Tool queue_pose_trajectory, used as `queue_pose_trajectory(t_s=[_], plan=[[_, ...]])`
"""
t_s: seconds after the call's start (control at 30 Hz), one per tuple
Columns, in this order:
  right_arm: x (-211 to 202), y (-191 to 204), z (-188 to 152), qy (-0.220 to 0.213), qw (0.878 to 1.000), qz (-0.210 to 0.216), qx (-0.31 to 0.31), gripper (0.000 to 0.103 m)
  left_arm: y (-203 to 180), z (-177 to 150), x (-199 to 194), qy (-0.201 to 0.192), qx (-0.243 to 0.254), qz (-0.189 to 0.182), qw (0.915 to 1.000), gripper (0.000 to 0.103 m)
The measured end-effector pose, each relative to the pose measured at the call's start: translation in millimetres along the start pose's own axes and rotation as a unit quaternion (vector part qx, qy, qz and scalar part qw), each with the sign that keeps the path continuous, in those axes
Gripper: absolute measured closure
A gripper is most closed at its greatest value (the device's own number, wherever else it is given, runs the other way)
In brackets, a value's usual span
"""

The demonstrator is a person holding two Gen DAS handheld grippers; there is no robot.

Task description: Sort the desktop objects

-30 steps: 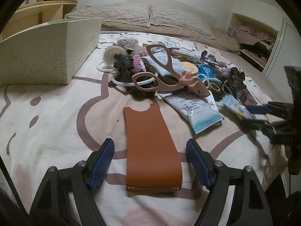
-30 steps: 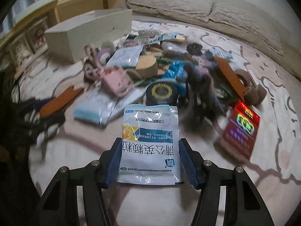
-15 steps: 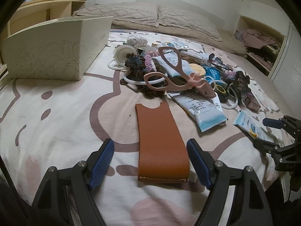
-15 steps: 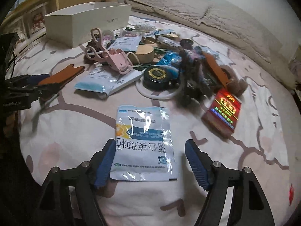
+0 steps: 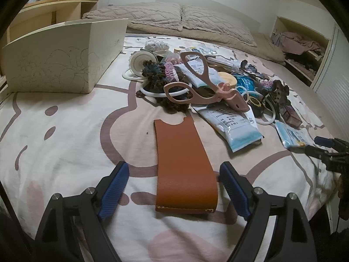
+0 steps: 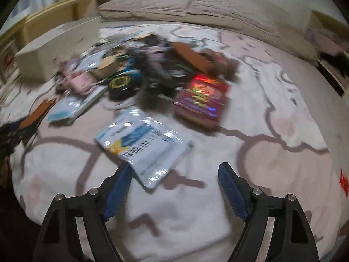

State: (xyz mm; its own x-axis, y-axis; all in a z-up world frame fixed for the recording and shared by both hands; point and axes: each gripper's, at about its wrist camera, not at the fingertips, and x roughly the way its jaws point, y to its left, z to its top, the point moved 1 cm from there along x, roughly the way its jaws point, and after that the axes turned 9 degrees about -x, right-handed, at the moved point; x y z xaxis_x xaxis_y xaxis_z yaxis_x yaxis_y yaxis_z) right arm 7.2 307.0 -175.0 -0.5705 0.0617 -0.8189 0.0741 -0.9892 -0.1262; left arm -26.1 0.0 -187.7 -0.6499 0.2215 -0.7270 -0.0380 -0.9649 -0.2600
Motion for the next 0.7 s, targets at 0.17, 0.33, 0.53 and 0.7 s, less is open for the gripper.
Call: queue_pose_trajectory(t_s=[0.17,0.33,0.53,0.7], plan=[[-3,-15,-2,-0.004,0.999,-0.004,0.034,0.021,-1,9,5,-0.002,-0.005,0.005,1.0,0.017],[-9,-17,-4,-0.011,0.999,0.001,0.052,0.021,-3,16,12,0.001,-0.011,0.011,0.9999,0.017],[-12,-1,6,-0.022,0.998,0.016,0.049,0.02,-11,18,18,0.003,0.005,0.032,0.9995,0.02],[-5,21,16,-0.03,0.999,0.02,0.03,0.008,-14,14,18,-0.005,0.016,0.048,0.9987,0.024]])
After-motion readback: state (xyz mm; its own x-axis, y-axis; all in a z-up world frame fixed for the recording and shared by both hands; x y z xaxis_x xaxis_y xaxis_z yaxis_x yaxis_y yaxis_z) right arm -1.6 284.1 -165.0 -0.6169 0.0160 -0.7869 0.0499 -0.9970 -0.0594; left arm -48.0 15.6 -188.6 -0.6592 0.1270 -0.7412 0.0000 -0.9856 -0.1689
